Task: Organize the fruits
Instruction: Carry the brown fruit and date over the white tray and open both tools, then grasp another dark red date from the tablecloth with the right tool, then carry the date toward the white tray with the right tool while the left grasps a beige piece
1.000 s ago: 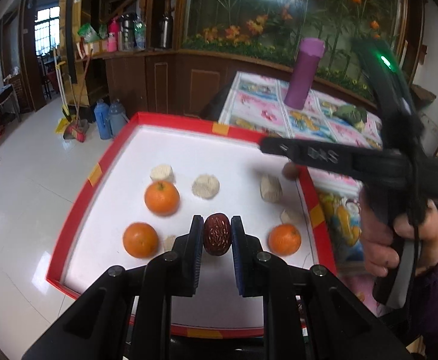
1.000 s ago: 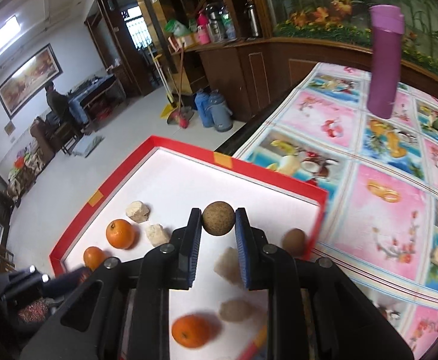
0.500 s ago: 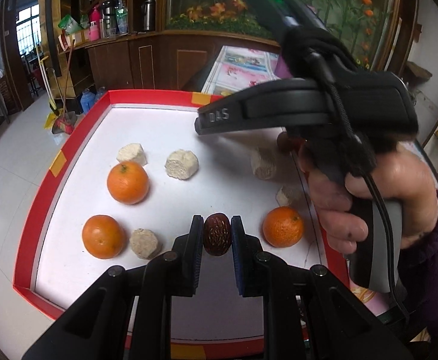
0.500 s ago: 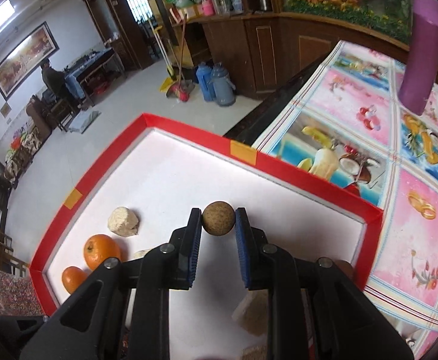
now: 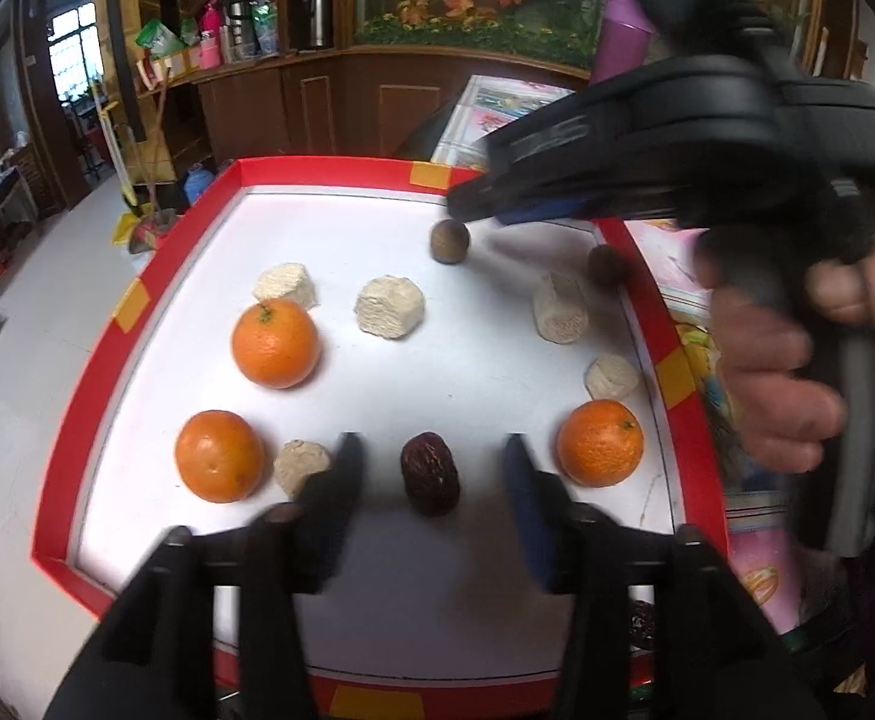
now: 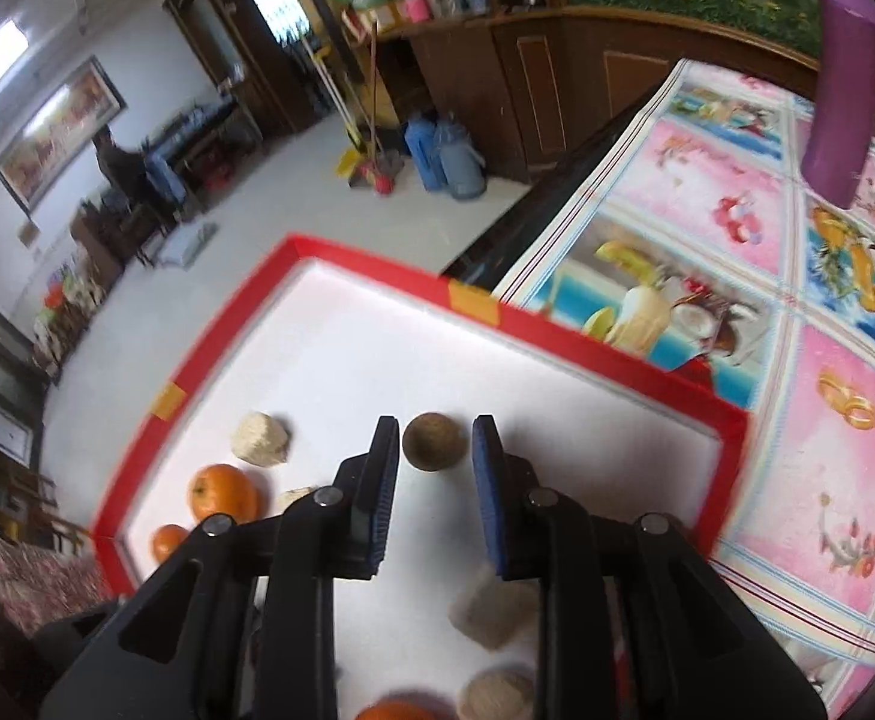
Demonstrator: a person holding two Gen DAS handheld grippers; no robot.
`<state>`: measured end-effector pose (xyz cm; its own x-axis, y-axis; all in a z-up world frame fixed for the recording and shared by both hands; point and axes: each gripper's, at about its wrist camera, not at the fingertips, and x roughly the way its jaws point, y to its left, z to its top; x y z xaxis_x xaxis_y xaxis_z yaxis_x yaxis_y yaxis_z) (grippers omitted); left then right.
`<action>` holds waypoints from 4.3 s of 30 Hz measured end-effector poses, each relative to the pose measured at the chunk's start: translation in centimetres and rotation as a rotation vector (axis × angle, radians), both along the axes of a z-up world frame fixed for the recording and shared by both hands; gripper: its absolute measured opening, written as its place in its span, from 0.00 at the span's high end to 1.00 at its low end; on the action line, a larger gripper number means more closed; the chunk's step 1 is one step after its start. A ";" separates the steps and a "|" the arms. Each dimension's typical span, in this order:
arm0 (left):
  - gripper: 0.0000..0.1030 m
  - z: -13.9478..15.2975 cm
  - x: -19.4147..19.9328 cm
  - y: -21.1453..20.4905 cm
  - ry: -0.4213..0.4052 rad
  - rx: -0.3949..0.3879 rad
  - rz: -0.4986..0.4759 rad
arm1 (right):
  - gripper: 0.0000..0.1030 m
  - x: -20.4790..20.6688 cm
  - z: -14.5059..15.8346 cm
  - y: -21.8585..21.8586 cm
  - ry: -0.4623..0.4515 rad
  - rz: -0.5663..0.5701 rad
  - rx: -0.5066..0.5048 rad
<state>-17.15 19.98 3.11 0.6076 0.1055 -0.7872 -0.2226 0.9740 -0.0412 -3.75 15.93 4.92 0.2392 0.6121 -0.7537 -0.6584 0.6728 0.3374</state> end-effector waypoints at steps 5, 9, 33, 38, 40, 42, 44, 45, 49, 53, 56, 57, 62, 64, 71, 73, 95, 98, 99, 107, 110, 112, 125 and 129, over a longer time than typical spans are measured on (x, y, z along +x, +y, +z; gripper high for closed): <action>0.50 1.6 -0.4 -0.3 -0.040 0.025 0.037 | 0.73 -0.1 2.3 -5.6 -0.039 -0.081 0.081; 0.45 3.1 -0.4 -1.8 -0.074 0.045 0.024 | 0.73 0.8 2.4 -11.7 -0.035 -0.172 0.103; 0.41 3.2 10.8 -16.2 -0.018 0.063 -0.220 | 0.73 6.1 -4.0 -38.0 0.163 -0.761 0.111; 0.40 3.1 11.9 -17.5 -0.015 0.072 -0.235 | 0.73 6.4 -3.8 -36.7 0.099 -0.749 0.011; 0.41 3.0 12.6 -17.9 -0.019 0.073 -0.235 | 0.73 6.3 -3.7 -35.6 0.052 -0.730 -0.058; 0.40 2.8 13.3 -18.4 -0.019 0.075 -0.240 | 0.75 6.1 -3.6 -34.6 0.003 -0.710 -0.131; 0.41 2.4 14.1 -18.9 -0.010 0.081 -0.243 | 0.78 5.9 -3.7 -34.1 -0.037 -0.703 -0.178; 0.40 2.2 14.4 -19.3 -0.009 0.080 -0.251 | 0.78 5.9 -3.7 -34.1 -0.041 -0.702 -0.181; 0.40 1.4 15.4 -20.7 0.005 0.076 -0.274 | 0.79 5.9 -3.2 -36.2 0.009 -0.741 -0.091; 0.40 0.4 16.8 -21.7 0.017 0.056 -0.280 | 0.79 5.6 -2.2 -37.9 0.010 -0.780 -0.018; 0.40 -0.5 18.1 -22.3 0.035 0.043 -0.280 | 0.79 5.6 -2.1 -38.6 0.038 -0.797 0.014; 0.41 -0.7 18.4 -22.4 0.038 0.038 -0.282 | 0.79 5.6 -2.1 -38.6 0.040 -0.796 0.016; 0.50 -1.6 19.5 -23.1 0.049 0.018 -0.294 | 0.79 5.4 -1.8 -38.3 0.034 -0.786 0.031; 0.60 -1.9 19.9 -23.3 0.060 0.006 -0.306 | 0.79 5.4 -1.7 -38.2 0.031 -0.780 0.034; 0.73 -2.1 20.3 -23.4 0.048 0.005 -0.316 | 0.79 5.4 -1.7 -38.1 0.037 -0.773 0.042; 0.78 -2.1 20.3 -23.5 0.043 0.008 -0.323 | 0.79 5.4 -1.8 -38.0 0.037 -0.772 0.040; 0.78 6.0 8.6 -15.5 -0.189 0.023 -0.212 | 0.78 2.1 -0.5 -32.6 -0.115 -0.573 0.140; 0.78 6.6 6.2 -12.2 -0.210 0.030 -0.147 | 0.78 0.8 -0.5 -29.6 -0.090 -0.483 0.176; 0.78 6.6 5.5 -11.1 -0.211 0.042 -0.123 | 0.78 0.3 -0.3 -28.5 -0.092 -0.459 0.182; 0.78 6.7 0.2 -1.9 -0.221 0.071 0.079 | 0.78 -3.3 1.8 -17.2 -0.049 -0.215 0.264; 0.78 6.5 -1.2 1.4 -0.223 0.068 0.143 | 0.78 -4.7 2.9 -13.0 -0.067 -0.126 0.248; 0.78 6.2 -2.0 3.2 -0.223 0.061 0.176 | 0.78 -5.4 3.3 -10.8 -0.064 -0.077 0.242; 0.78 2.5 -3.9 3.7 -0.166 -0.013 0.091 | 0.78 -8.5 0.8 -2.7 -0.037 0.035 0.129; 0.78 2.1 -3.6 2.6 -0.149 -0.015 0.040 | 0.78 -7.9 -0.4 -2.0 -0.010 0.022 0.090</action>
<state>-20.74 22.63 5.19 0.7136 0.1208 -0.6901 -0.2516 0.9635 -0.0915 -11.65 13.93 4.48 0.2321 0.6822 -0.6933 -0.6767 0.6253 0.3887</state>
